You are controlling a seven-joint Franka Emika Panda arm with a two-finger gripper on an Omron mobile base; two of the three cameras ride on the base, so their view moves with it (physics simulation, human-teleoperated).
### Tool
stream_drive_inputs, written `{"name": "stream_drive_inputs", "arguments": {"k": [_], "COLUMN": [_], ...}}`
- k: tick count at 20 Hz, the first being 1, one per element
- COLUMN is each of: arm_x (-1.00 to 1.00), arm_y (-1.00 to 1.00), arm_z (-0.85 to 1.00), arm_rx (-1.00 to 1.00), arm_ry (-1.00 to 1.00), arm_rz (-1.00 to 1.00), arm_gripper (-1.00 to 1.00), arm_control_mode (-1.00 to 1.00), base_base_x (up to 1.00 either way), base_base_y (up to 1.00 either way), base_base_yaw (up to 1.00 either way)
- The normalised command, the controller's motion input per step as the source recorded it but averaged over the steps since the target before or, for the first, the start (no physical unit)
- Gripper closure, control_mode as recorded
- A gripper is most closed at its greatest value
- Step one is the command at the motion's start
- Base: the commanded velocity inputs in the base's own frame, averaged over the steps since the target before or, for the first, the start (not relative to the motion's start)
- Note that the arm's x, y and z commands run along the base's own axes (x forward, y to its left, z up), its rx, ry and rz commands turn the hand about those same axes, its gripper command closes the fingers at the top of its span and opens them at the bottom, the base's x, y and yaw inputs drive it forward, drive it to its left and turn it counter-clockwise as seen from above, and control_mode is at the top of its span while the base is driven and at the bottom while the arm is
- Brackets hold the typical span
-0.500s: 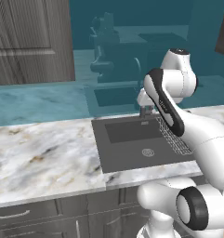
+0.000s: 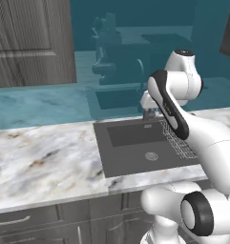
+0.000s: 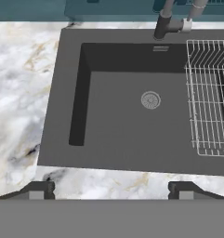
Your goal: Store the hot dog in the freezer for long-term storage. Close the freezer door after placing the cooked food.
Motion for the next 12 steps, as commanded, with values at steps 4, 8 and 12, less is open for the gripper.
{"name": "stream_drive_inputs", "arguments": {"k": [4,8,12], "arm_x": [0.00,0.00,0.00], "arm_y": [0.00,0.00,0.00], "arm_z": [0.00,0.00,0.00], "arm_rx": [0.00,0.00,0.00], "arm_ry": [0.00,0.00,0.00], "arm_rz": [0.00,0.00,0.00], "arm_gripper": [-1.00,-1.00,-1.00], "arm_control_mode": [1.00,1.00,1.00], "base_base_x": [-0.20,-0.01,-0.01], "base_base_y": [-0.34,-0.56,-0.52], "base_base_yaw": [-0.07,-0.05,-0.05]}}
